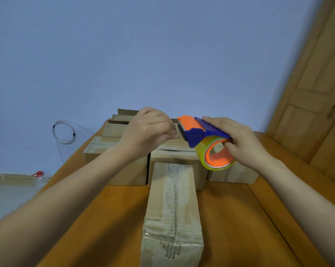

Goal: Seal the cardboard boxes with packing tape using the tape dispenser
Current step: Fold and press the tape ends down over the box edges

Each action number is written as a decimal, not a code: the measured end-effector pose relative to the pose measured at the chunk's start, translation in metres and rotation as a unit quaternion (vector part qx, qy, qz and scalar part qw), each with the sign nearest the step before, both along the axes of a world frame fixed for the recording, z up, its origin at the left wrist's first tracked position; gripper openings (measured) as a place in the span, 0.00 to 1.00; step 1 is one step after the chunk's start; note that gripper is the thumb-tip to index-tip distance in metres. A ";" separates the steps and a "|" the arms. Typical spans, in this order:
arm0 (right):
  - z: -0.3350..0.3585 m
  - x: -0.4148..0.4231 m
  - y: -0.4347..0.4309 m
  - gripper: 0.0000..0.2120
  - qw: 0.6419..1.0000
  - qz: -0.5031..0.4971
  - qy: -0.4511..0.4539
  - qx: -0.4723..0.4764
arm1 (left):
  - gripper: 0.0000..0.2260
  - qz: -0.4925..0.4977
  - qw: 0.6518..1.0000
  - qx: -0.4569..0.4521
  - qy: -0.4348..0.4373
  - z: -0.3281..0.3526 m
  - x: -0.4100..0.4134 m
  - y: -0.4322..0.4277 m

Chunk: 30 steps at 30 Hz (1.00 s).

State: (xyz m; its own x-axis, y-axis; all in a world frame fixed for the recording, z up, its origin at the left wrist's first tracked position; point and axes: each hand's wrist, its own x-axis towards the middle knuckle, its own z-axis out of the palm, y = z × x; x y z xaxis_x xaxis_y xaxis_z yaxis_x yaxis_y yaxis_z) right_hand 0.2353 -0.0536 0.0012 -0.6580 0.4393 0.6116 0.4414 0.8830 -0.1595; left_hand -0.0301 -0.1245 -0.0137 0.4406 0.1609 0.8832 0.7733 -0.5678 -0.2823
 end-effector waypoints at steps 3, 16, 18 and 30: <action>-0.008 0.004 0.007 0.40 0.999 -0.003 -0.038 0.004 | 0.08 0.004 0.999 -0.028 0.036 -0.008 0.002 0.004; -0.032 0.056 0.029 0.38 0.995 -0.065 -0.069 0.040 | 0.05 0.036 0.998 -0.024 0.048 -0.030 -0.038 -0.004; -0.036 0.066 0.031 0.39 0.992 -0.084 -0.080 0.046 | 0.06 0.046 0.997 -0.029 0.060 -0.035 -0.044 -0.008; -0.046 0.063 0.034 0.40 0.982 -0.068 -0.115 0.134 | 0.04 0.063 0.990 -0.056 0.116 -0.052 -0.053 0.001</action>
